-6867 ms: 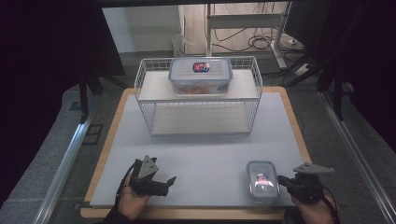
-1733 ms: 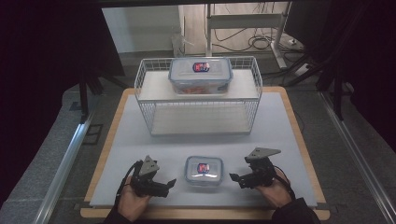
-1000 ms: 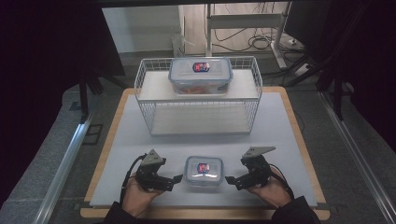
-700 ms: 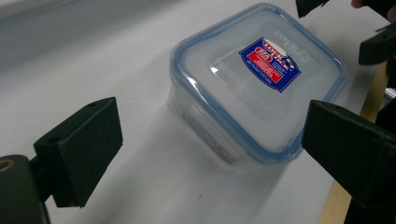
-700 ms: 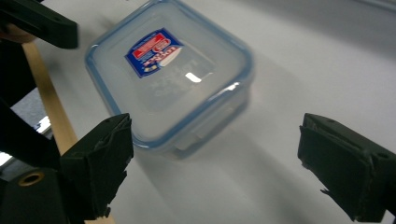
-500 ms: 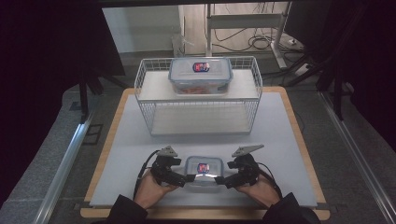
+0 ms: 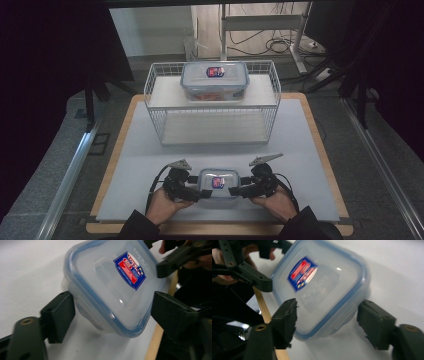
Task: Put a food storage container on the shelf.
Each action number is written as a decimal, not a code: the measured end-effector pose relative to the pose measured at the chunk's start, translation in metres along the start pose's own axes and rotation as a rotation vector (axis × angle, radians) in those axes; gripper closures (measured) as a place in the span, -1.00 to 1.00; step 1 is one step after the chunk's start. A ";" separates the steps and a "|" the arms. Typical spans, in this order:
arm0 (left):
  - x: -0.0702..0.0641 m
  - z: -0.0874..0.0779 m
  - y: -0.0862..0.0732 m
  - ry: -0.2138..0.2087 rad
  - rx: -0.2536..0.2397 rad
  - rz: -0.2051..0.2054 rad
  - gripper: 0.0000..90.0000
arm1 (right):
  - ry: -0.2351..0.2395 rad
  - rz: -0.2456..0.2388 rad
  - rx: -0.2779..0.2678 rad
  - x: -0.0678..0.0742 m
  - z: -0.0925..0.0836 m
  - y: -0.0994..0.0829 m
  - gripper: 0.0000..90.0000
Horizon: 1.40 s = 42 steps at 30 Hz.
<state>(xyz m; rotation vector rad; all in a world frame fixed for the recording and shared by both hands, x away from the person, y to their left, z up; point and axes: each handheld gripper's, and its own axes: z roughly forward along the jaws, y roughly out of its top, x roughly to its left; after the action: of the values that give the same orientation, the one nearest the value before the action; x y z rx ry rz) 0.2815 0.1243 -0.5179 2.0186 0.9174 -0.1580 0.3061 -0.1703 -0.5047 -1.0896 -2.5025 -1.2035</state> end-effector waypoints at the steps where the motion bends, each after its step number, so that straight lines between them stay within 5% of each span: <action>1: -0.001 -0.001 -0.001 0.002 -0.011 -0.014 -0.47 | -0.003 0.001 -0.003 0.001 -0.001 -0.001 -0.18; 7: -0.002 -0.009 -0.012 0.005 -0.052 -0.045 -0.04 | -0.005 0.013 -0.046 0.005 -0.009 -0.007 0.11; 12: -0.003 -0.014 -0.019 -0.024 -0.084 -0.066 0.11 | 0.062 0.050 -0.050 0.001 -0.013 -0.014 0.21; 22: 0.009 -0.017 -0.027 -0.128 -0.128 -0.133 0.26 | 0.096 0.064 -0.069 0.000 -0.012 -0.020 0.22; 42: 0.006 -0.037 -0.003 -0.145 -0.202 -0.089 0.28 | 0.151 0.060 -0.193 0.000 -0.035 0.002 0.30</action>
<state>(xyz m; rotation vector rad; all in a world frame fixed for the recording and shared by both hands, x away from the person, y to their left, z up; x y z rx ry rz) 0.2755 0.1566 -0.5000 1.7584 0.8947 -0.2477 0.3015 -0.1953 -0.4798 -1.0635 -2.2637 -1.4752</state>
